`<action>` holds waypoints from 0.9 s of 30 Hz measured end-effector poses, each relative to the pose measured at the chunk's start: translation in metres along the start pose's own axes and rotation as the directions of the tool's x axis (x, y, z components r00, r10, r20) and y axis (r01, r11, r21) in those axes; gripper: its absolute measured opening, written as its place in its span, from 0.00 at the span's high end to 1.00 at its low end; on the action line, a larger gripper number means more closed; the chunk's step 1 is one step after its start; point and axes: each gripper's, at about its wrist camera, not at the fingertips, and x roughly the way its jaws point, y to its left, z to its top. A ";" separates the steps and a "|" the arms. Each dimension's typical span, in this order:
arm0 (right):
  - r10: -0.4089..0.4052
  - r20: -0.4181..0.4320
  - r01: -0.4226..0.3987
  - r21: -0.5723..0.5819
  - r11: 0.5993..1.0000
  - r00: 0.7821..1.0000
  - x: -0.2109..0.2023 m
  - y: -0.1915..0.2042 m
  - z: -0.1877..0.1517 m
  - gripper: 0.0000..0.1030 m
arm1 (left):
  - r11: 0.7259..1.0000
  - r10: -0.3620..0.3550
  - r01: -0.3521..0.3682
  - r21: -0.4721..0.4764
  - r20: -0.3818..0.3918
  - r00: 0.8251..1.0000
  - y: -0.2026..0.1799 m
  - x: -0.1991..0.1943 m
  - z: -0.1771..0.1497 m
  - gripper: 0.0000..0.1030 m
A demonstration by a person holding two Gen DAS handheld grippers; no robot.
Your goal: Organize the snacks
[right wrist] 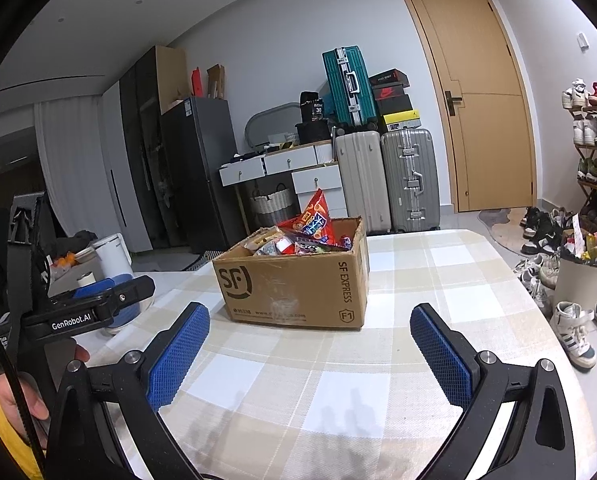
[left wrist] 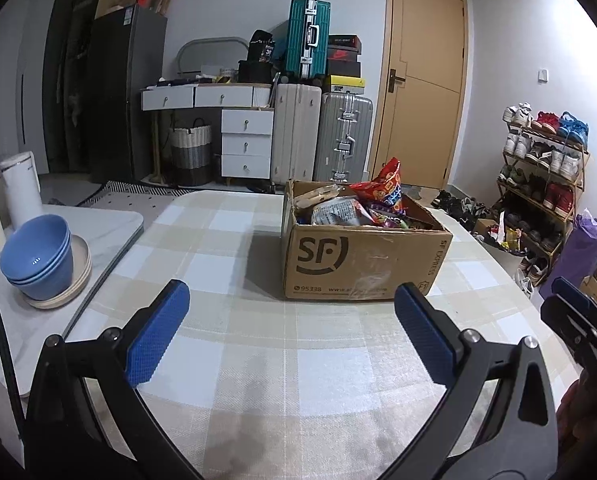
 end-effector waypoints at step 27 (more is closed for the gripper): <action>0.006 -0.019 -0.005 0.041 0.999 1.000 -0.010 0.001 -0.004 0.01 | 0.999 0.011 -0.011 0.040 0.000 1.000 -0.006 -0.037 -0.011 0.01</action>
